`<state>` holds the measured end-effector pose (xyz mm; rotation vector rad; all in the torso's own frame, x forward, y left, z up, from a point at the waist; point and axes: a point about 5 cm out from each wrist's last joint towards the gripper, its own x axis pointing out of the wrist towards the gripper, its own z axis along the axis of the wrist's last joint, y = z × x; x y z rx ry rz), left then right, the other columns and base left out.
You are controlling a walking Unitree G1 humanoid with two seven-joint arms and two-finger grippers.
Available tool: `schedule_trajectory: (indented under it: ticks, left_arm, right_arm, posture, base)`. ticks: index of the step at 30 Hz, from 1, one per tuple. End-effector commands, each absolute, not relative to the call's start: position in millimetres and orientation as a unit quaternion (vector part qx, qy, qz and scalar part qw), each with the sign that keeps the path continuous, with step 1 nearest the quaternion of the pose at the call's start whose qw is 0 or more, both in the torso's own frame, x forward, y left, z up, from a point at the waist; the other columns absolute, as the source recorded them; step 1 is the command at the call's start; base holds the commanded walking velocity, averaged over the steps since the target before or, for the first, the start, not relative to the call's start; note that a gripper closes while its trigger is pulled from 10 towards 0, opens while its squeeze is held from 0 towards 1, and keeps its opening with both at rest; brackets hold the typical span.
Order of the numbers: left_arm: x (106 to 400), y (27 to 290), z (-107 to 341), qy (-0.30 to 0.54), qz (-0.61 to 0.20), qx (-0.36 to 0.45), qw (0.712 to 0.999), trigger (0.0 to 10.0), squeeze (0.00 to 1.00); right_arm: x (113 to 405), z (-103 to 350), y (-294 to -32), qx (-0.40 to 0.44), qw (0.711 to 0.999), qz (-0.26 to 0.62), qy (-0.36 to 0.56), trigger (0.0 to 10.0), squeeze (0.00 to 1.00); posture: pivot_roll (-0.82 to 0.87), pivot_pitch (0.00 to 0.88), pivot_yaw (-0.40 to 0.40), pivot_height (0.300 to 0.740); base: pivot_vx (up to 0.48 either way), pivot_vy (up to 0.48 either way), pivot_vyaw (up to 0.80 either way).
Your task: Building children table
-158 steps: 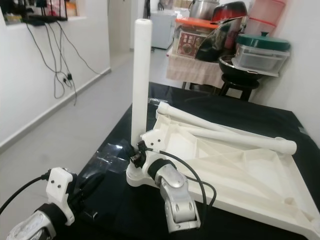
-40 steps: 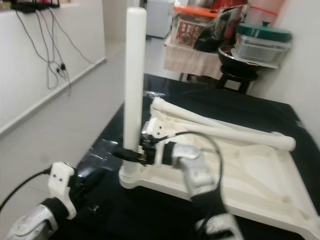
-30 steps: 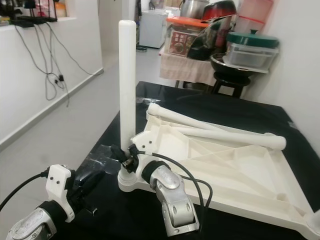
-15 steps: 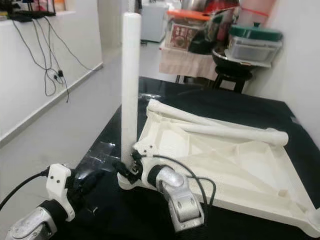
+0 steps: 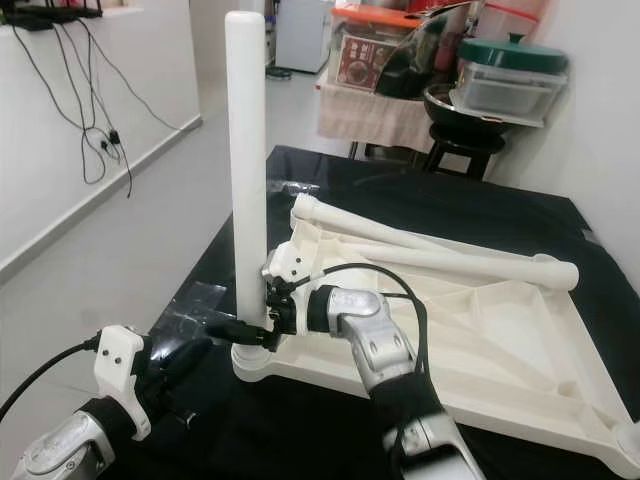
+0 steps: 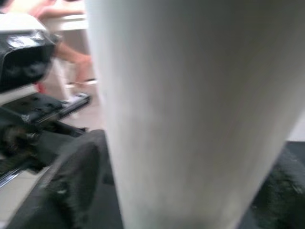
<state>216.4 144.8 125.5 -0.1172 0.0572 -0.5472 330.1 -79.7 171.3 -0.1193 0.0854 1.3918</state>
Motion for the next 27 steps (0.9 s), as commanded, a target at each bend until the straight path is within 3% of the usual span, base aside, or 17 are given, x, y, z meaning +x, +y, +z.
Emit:
schedule_trajectory:
  ticks: [1,13,17,19,20,21,22,24,27]
  left_arm:
    - [215.8,142.4,123.0,0.032,-0.27,-0.057,0.961,10.0,0.0]
    - [214.5,141.4,123.0,0.032,-0.271,-0.059,0.96,10.0,0.0]
    - [213.7,141.3,123.4,0.033,-0.273,-0.06,0.96,10.0,0.0]
    - [212.3,141.6,123.7,0.033,-0.274,-0.061,0.959,10.0,0.0]
    - [211.2,142.6,123.8,0.034,-0.275,-0.061,0.959,10.0,0.0]
    - [210.4,143.5,123.9,0.034,-0.275,-0.06,0.959,10.0,0.0]
    - [210.4,143.5,123.9,0.034,-0.275,-0.06,0.959,10.0,0.0]
    - [209.5,144.7,124.9,0.035,-0.276,-0.06,0.959,10.0,0.0]
    - [209.6,145.6,124.7,0.036,-0.275,-0.059,0.959,10.0,0.0]
  right_arm:
    - [331.1,170.3,-80.0,-0.05,0.747,0.661,0.044,0.0,0.0]
    - [335.3,164.3,-99.5,-0.056,0.767,0.638,0.04,0.0,0.0]
    - [332.7,157.9,-110.6,-0.076,0.794,0.602,0.048,0.0,0.0]
    - [323.6,153.0,-119.1,-0.078,0.825,0.559,0.047,0.0,0.0]
    - [326.1,147.8,-112.9,-0.066,0.894,0.441,0.039,0.0,0.0]
    - [327.1,144.7,-111.0,-0.057,0.935,0.347,0.036,0.0,0.0]
    - [327.1,144.7,-111.0,-0.057,0.935,0.347,0.036,0.0,0.0]
    - [290.8,117.3,-83.7,0.001,0.961,0.261,0.094,0.0,0.0]
    - [282.7,113.4,-74.4,-0.012,0.955,0.276,0.107,0.0,0.0]
  posture:
    - [0.13,0.0,-0.117,0.74]
    - [0.12,0.0,-0.11,0.74]
    - [0.11,0.0,-0.104,0.74]
    - [0.11,0.0,-0.107,0.74]
    - [0.1,0.0,-0.118,0.74]
    - [0.1,0.0,-0.118,0.74]
    - [0.1,0.0,-0.118,0.74]
    - [0.1,0.0,-0.11,0.74]
    - [0.09,0.0,-0.098,0.74]
  base:
    - [0.0,0.0,0.0]
    - [0.0,0.0,0.0]
    - [0.0,0.0,0.0]
    - [0.0,0.0,0.0]
    - [0.0,0.0,0.0]
    - [0.0,0.0,0.0]
    - [0.0,0.0,0.0]
    - [0.0,0.0,0.0]
    - [0.0,0.0,0.0]
